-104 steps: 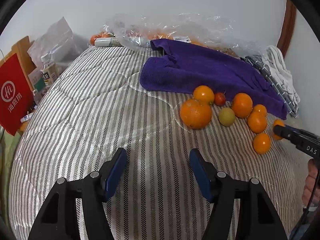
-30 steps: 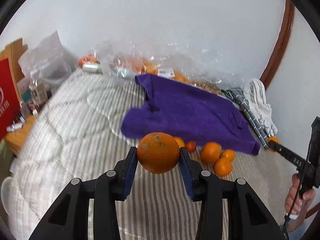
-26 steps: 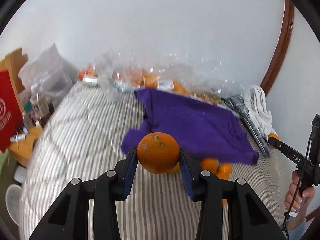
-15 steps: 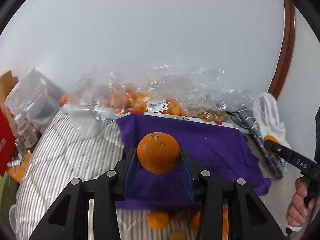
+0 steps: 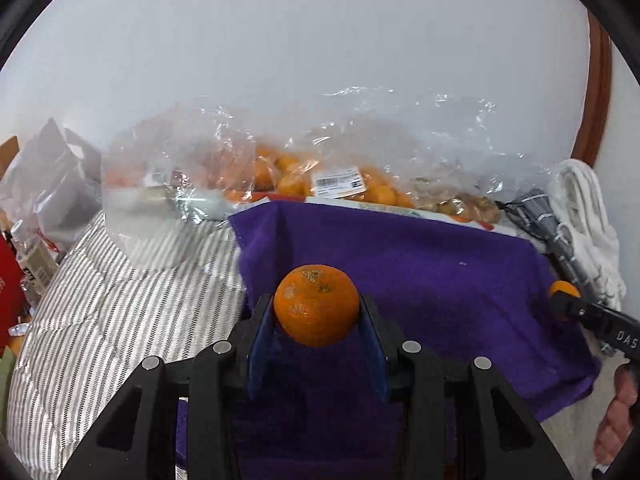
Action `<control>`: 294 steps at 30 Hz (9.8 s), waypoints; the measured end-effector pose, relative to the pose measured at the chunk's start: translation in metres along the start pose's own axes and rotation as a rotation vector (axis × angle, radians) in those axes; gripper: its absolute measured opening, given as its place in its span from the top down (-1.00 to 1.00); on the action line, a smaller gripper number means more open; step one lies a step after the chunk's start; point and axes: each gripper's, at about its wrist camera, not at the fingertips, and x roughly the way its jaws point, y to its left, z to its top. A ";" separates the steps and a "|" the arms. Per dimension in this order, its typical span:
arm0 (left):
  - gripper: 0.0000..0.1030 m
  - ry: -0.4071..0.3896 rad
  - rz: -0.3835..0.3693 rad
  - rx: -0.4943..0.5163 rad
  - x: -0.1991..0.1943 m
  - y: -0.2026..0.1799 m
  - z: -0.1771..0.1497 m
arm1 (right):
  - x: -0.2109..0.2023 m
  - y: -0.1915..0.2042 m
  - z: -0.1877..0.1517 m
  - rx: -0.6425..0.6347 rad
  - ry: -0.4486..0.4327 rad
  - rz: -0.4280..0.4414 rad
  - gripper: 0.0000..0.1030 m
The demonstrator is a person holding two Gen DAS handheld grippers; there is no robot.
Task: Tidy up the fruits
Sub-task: 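Carry both fruits onto the purple towel and open both tools, then withdraw and grasp another tangerine from the cluster with the right tool, then grasp a tangerine with the left tool while the right tool holds its tangerine, then carry both tangerines onto the purple towel and open both tools, then withdraw and grasp another tangerine from the cluster with the right tool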
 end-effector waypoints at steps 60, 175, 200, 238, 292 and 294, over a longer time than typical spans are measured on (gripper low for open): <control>-0.19 -0.138 -0.051 0.014 -0.040 -0.005 -0.012 | -0.009 0.038 -0.024 -0.161 -0.081 -0.064 -0.02; 0.38 0.120 -0.189 -0.224 -0.051 0.041 -0.079 | -0.055 0.009 -0.129 -0.090 0.054 -0.084 0.38; 0.38 -0.065 -0.170 -0.227 -0.084 0.059 -0.070 | -0.063 -0.004 -0.126 -0.027 0.055 -0.049 0.39; 0.38 0.004 -0.062 -0.027 -0.028 0.012 -0.028 | -0.005 0.004 -0.049 -0.105 0.058 -0.064 0.38; -0.07 0.039 -0.108 0.050 -0.081 0.026 -0.085 | -0.052 0.023 -0.065 -0.090 -0.049 -0.024 -0.03; -0.10 0.057 -0.110 0.031 -0.087 0.035 -0.091 | -0.056 0.030 -0.074 -0.103 -0.037 -0.039 -0.02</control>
